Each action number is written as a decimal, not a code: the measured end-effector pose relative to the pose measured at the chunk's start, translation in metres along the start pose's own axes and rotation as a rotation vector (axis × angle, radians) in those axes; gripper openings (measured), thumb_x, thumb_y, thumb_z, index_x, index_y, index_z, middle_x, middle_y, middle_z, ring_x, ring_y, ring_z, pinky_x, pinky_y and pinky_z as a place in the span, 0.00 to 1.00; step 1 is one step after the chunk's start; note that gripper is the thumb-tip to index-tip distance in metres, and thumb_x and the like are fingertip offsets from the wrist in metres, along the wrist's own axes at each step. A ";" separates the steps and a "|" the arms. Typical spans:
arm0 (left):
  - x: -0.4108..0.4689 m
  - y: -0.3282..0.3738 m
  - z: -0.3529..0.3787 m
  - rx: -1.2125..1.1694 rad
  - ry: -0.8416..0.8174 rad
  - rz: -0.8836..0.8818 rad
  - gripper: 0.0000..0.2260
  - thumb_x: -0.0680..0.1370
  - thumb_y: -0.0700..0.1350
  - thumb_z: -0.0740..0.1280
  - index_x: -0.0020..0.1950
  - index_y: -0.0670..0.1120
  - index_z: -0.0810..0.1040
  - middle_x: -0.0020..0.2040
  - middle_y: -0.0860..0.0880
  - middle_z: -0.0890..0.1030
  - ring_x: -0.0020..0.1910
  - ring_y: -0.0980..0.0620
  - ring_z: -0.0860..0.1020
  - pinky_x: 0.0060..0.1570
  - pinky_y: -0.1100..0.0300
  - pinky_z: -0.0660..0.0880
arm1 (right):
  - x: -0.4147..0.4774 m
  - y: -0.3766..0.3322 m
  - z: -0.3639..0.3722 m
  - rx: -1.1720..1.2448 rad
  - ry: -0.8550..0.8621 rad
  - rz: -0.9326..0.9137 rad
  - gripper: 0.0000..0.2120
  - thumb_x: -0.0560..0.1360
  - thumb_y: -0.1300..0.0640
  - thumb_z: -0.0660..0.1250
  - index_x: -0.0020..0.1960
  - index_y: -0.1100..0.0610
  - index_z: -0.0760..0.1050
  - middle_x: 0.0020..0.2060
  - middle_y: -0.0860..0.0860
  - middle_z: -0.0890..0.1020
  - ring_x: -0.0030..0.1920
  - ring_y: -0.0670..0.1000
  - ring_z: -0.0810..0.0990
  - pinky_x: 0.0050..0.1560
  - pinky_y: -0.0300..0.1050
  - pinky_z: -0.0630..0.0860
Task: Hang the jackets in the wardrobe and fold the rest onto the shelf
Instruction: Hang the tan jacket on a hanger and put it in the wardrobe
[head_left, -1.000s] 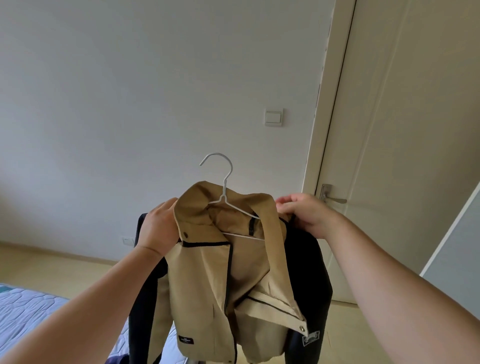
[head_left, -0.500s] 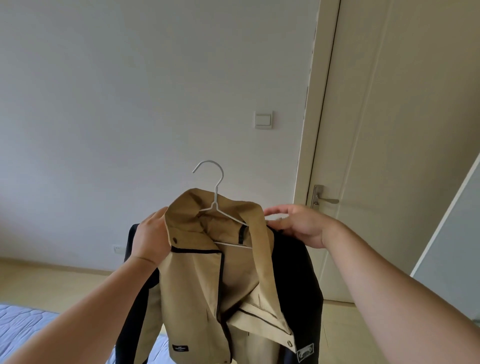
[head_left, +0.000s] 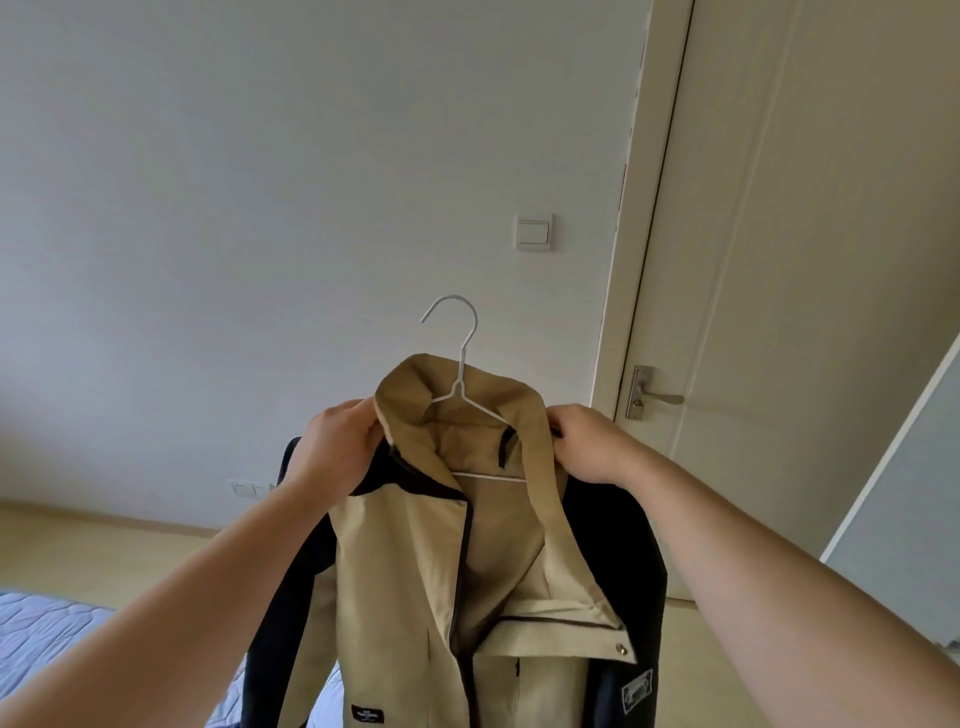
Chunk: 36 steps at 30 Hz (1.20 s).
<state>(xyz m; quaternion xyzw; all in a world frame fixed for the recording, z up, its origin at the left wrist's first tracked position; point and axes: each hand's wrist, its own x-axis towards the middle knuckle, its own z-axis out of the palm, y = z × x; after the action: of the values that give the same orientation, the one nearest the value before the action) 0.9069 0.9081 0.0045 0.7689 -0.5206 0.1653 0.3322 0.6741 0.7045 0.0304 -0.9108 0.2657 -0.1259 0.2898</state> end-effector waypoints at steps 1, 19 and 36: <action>0.002 0.001 0.000 -0.026 -0.008 0.031 0.10 0.77 0.45 0.58 0.38 0.46 0.75 0.32 0.52 0.73 0.31 0.44 0.74 0.32 0.54 0.71 | 0.001 0.002 0.000 -0.067 0.048 -0.015 0.11 0.81 0.51 0.58 0.49 0.37 0.76 0.47 0.41 0.80 0.51 0.50 0.81 0.48 0.45 0.78; 0.033 0.034 0.028 -0.171 -0.268 -0.105 0.18 0.74 0.53 0.67 0.63 0.63 0.71 0.55 0.60 0.80 0.52 0.53 0.78 0.50 0.57 0.74 | 0.033 0.008 -0.048 -0.290 0.405 -0.219 0.09 0.81 0.43 0.59 0.54 0.40 0.78 0.42 0.43 0.76 0.45 0.48 0.75 0.56 0.49 0.61; 0.082 0.086 0.074 -0.294 -0.203 -0.124 0.11 0.73 0.60 0.74 0.49 0.59 0.74 0.40 0.62 0.78 0.40 0.63 0.76 0.35 0.65 0.71 | -0.006 0.074 -0.021 0.081 0.536 0.366 0.36 0.74 0.23 0.48 0.72 0.45 0.64 0.62 0.51 0.77 0.59 0.54 0.78 0.57 0.54 0.76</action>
<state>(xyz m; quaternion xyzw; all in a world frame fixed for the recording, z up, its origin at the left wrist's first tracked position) 0.8545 0.7806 0.0293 0.7554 -0.5217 -0.0121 0.3963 0.6309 0.6472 0.0024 -0.7701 0.4867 -0.3172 0.2634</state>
